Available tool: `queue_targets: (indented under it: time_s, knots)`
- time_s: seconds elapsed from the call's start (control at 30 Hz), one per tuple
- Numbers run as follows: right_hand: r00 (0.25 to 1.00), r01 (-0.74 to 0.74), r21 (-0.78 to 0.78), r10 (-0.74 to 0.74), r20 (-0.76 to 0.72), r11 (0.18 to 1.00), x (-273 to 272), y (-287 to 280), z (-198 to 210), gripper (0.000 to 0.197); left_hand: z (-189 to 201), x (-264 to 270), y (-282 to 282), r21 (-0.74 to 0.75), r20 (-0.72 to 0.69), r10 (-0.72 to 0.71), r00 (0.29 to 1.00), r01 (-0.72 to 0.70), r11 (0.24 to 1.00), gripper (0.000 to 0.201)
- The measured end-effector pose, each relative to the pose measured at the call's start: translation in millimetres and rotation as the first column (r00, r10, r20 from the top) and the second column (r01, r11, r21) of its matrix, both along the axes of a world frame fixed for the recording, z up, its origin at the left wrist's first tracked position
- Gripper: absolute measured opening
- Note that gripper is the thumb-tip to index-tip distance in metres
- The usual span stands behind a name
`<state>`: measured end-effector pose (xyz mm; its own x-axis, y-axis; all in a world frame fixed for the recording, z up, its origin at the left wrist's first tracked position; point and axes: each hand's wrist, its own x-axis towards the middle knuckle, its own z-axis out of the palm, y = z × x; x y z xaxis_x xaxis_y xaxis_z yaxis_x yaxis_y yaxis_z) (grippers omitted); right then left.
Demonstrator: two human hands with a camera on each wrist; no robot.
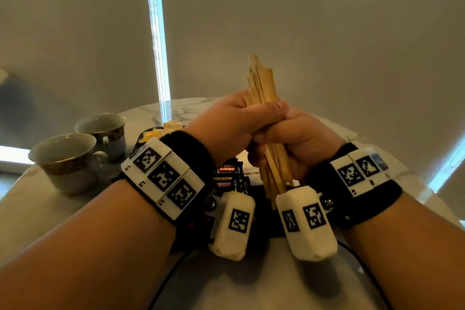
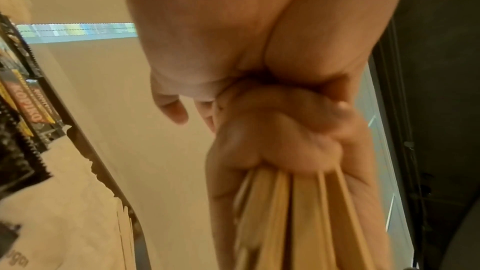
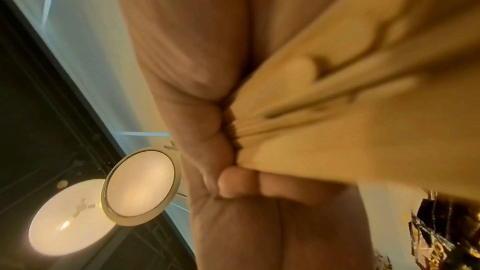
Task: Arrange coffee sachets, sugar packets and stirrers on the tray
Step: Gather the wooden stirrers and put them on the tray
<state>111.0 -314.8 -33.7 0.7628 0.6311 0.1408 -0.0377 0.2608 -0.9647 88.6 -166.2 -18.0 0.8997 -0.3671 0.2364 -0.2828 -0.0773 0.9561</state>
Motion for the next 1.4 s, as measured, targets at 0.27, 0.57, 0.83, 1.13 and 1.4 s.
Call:
queue_targets:
  time_s: [0.27,0.57,0.83,1.13,1.4]
  knots:
    - [0.986,0.155,0.041,-0.157,0.047,0.987,-0.3,6.9,1.3,0.045,-2.2,3.8,-4.4,-0.172,-0.011,0.186,0.983,-0.185,0.968,0.019]
    - [0.953,0.23,-0.348,-0.138,0.271,0.909,-3.6,5.8,-4.0,0.018,-4.8,10.2,-3.4,-0.412,-0.029,0.299,0.954,-0.284,0.866,0.012]
    - [0.995,0.097,-0.222,-0.09,0.042,0.97,-5.2,8.8,-7.3,0.014,-7.2,11.9,-6.5,-0.534,-0.061,0.116,0.991,-0.131,0.835,0.022]
    - [0.997,0.048,-0.24,-0.059,-0.04,0.97,-5.3,2.9,-6.7,0.014,-3.6,11.0,-2.4,-0.487,-0.069,0.137,0.988,-0.153,0.86,0.026]
    - [0.877,0.176,-0.166,-0.231,-0.421,0.97,10.7,-4.3,-1.4,0.093,3.2,21.0,9.6,-0.638,0.016,0.476,0.879,-0.358,0.682,0.024]
